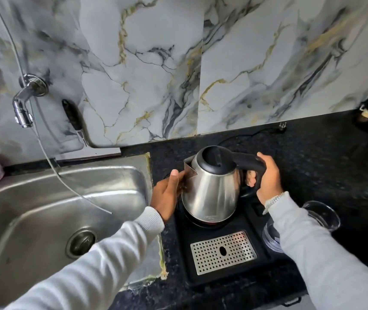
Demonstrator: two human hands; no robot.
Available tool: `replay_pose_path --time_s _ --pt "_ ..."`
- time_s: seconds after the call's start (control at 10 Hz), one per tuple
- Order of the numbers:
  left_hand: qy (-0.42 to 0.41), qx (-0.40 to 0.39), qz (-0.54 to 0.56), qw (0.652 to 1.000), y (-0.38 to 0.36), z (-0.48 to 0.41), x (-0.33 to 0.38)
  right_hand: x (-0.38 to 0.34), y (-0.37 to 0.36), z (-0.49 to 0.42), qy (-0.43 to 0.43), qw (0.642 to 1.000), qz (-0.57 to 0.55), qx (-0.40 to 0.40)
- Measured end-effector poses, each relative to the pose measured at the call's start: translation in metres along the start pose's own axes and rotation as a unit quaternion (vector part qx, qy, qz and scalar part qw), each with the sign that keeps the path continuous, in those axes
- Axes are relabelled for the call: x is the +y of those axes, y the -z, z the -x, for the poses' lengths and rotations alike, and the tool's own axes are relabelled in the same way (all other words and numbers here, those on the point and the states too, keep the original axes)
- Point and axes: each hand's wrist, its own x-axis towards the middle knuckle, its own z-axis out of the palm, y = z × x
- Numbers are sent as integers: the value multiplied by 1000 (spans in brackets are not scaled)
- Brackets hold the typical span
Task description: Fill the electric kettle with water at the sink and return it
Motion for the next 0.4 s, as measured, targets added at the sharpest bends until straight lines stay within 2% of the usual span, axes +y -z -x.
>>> replay_pose_path --time_s 0.2,0.3,0.4 --pt "14 -22 -42 999 13 6 -3 9 -1 5 5 1000 13 -10" --pt "-6 -23 -86 996 24 3 10 -6 -3 6 66 995 67 20" --pt "-47 36 -93 994 47 -7 37 -34 -25 3 191 970 146 40"
